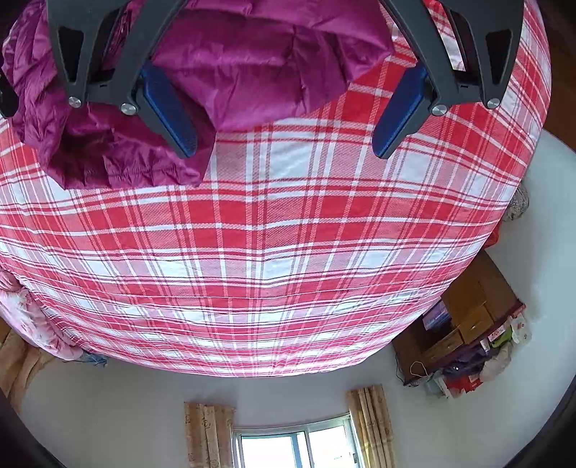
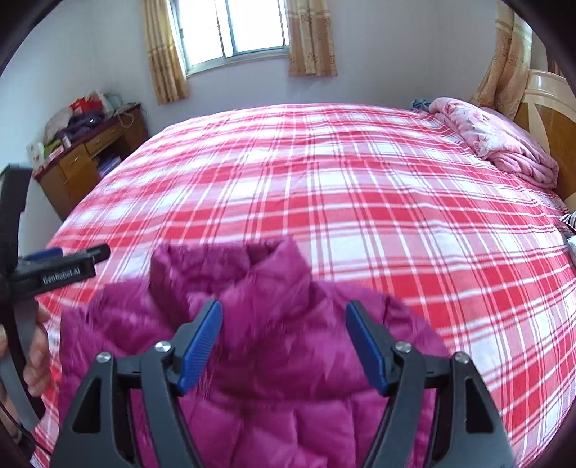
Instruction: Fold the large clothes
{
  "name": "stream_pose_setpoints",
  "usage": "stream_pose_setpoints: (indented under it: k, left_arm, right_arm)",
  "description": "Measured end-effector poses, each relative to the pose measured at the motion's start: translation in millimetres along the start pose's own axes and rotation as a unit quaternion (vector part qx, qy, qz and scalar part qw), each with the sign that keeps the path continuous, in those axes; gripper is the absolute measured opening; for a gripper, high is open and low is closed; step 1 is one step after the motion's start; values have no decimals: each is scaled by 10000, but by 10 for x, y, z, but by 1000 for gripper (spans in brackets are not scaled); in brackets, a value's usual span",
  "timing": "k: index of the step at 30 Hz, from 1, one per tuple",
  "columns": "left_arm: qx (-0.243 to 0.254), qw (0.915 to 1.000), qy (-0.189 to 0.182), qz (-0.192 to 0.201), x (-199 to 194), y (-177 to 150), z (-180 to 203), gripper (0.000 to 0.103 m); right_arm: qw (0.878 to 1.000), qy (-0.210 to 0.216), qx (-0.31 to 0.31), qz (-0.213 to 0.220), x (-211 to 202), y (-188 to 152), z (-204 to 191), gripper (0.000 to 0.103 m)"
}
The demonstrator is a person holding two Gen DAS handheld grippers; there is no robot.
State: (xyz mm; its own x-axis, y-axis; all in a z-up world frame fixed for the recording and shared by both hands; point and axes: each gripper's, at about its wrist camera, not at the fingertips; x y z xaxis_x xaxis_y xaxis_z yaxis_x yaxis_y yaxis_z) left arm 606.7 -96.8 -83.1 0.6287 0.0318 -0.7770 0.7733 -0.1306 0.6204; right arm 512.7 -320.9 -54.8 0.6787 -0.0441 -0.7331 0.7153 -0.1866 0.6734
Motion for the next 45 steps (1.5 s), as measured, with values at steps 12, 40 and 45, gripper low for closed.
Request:
stream_pose_setpoints:
  k: [12, 40, 45]
  left_arm:
    - [618, 9958, 27, -676, 532, 111, 660, 99]
    - [1173, 9919, -435, -205, 114, -875, 319, 14]
    - [719, 9936, -849, 220, -307, -795, 171, 14]
  right_arm:
    - [9975, -65, 107, -699, 673, 403, 118, 79]
    - [9894, -881, -891, -731, 525, -442, 347, 6]
    - [9890, -948, -973, -578, 534, -512, 339, 6]
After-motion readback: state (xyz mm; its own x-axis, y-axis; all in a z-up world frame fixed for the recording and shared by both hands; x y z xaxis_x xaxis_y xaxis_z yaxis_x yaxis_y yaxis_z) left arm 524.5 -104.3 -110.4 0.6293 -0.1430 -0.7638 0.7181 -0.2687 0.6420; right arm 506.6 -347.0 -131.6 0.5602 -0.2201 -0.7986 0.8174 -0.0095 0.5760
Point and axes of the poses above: each gripper's, at about its wrist camera, not at the fingertips, and x roughly the way its jaws point, z to its right, y to its top, and after that the axes turned 2 degrees about -y, right-handed
